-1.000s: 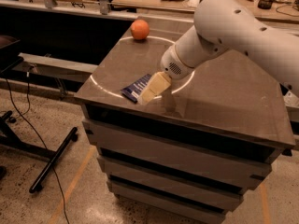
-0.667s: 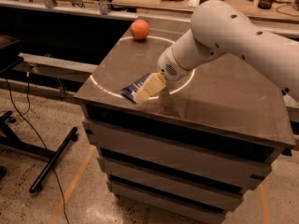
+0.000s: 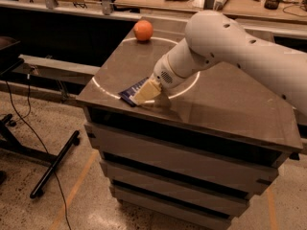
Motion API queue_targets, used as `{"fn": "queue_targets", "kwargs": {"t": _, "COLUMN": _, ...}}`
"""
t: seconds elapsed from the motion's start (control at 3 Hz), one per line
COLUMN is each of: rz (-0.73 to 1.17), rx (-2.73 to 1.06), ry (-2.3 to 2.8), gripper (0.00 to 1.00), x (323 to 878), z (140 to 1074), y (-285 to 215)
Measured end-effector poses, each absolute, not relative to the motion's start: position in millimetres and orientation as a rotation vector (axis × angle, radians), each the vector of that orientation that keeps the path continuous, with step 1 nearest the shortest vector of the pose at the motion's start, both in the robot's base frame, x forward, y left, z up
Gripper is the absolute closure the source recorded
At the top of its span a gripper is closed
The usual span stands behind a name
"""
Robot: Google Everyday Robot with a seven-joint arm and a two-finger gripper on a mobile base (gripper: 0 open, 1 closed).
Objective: Pick rxbar blueberry
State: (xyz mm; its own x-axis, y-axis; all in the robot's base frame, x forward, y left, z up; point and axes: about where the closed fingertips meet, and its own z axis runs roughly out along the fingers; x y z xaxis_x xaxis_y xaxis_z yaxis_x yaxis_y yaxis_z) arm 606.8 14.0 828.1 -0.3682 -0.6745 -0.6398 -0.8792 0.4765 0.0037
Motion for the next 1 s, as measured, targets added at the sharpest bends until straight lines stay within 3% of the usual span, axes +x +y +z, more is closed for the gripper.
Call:
{"fn": "queue_targets", "kwargs": {"t": 0.33, "rz": 0.468, "rx": -1.281, "ry": 2.155, "gripper": 0.59, "x": 606.8, "z": 829.1, "y": 14.0}}
{"fn": "queue_targets", "kwargs": {"t": 1.0, "rz": 0.468, "rx": -1.281, "ry": 2.155, "gripper": 1.0, "x": 606.9, "z": 830.5, "y": 13.9}}
